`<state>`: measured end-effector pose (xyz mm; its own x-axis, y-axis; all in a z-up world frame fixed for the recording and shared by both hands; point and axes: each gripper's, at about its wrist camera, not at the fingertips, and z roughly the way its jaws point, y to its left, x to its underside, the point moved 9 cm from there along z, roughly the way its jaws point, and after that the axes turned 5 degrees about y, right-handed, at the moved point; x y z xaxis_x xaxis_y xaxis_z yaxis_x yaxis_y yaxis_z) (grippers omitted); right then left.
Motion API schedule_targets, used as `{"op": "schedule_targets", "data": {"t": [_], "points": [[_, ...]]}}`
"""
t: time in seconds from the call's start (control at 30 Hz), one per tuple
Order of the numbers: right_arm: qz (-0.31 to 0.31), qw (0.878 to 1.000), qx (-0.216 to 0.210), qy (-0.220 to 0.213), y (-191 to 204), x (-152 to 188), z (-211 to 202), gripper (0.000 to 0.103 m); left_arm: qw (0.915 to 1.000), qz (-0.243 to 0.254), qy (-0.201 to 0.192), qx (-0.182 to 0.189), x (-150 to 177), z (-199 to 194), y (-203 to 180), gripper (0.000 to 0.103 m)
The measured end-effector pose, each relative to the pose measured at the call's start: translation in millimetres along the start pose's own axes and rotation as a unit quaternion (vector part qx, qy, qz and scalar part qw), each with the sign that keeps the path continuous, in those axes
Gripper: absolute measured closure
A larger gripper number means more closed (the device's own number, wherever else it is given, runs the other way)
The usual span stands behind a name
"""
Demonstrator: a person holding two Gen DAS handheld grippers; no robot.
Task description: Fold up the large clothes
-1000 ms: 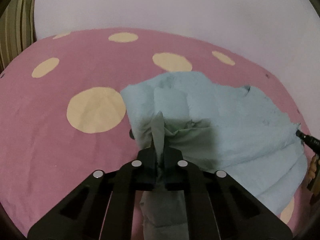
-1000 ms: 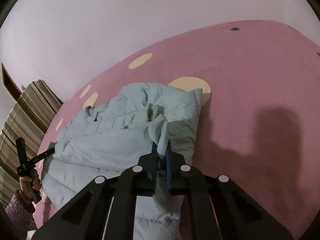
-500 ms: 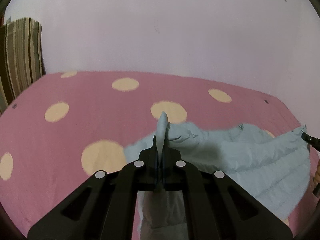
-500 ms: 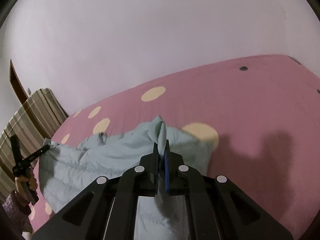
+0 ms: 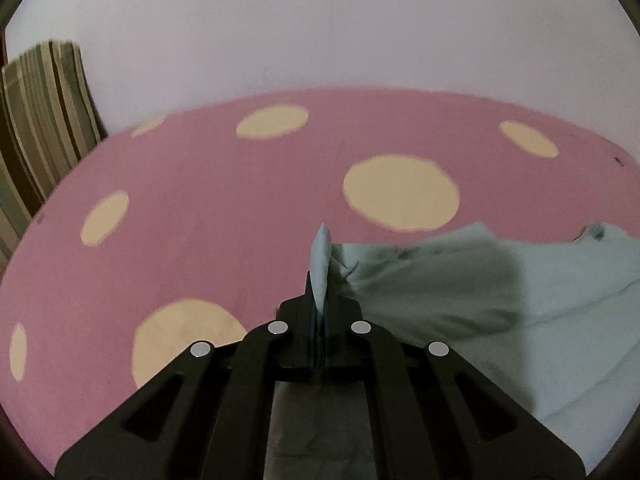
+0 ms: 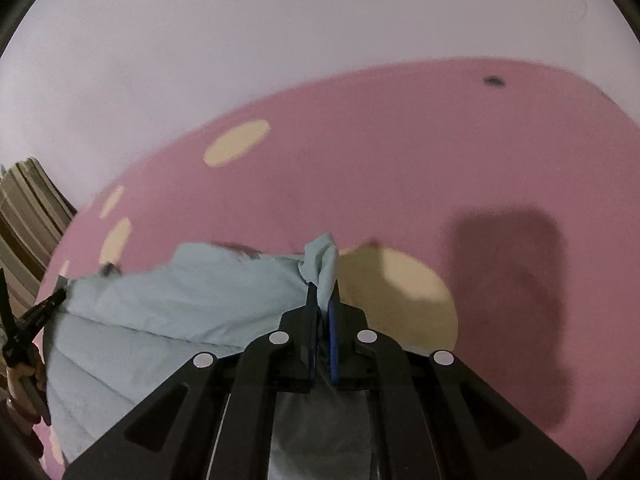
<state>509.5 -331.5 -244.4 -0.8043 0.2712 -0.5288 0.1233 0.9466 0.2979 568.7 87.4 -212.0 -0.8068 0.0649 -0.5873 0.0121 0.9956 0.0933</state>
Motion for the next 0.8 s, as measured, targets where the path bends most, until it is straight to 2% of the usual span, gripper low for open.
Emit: {"op": "schedule_targets", "data": {"t": [0.23, 0.3, 0.37, 0.43, 0.5, 0.6, 0.63, 0.7, 0.73, 0.8], "points": [[0.008, 1.000, 0.001, 0.010, -3, 6, 9, 0.097, 0.9999, -0.008, 0.010, 0.001, 11, 6, 3, 0.096], [0.011, 1.000, 0.000, 0.013, -4, 5, 2, 0.097, 0.9999, -0.013, 0.008, 0.000, 12, -3, 4, 0.075], [0.013, 1.000, 0.006, 0.001, -2, 3, -13, 0.097, 0.9996, -0.025, -0.009, 0.001, 12, -23, 9, 0.065], [0.008, 1.000, 0.015, -0.020, 7, 2, -37, 0.097, 0.9991, -0.035, -0.023, 0.010, 12, -44, 8, 0.063], [0.002, 0.999, -0.001, -0.032, 25, 3, -53, 0.097, 0.9983, -0.044, -0.031, 0.024, 12, -61, 2, 0.056], [-0.009, 0.999, -0.022, -0.039, 57, 9, -61, 0.097, 0.9948, -0.061, -0.041, 0.071, 16, -85, -25, 0.045], [-0.016, 0.999, -0.029, -0.035, 68, 14, -58, 0.096, 0.9941, -0.061, -0.040, 0.080, 18, -86, -33, 0.045], [-0.034, 0.999, -0.027, -0.022, 86, 22, -48, 0.074, 0.9932, -0.057, -0.031, 0.097, 24, -84, -55, 0.045], [-0.043, 0.999, -0.021, -0.019, 93, 26, -42, 0.060, 0.9937, -0.053, -0.027, 0.095, 26, -80, -61, 0.045], [-0.049, 0.998, -0.017, -0.021, 103, 31, -35, 0.057, 0.9945, -0.051, -0.016, 0.090, 33, -68, -72, 0.045]]}}
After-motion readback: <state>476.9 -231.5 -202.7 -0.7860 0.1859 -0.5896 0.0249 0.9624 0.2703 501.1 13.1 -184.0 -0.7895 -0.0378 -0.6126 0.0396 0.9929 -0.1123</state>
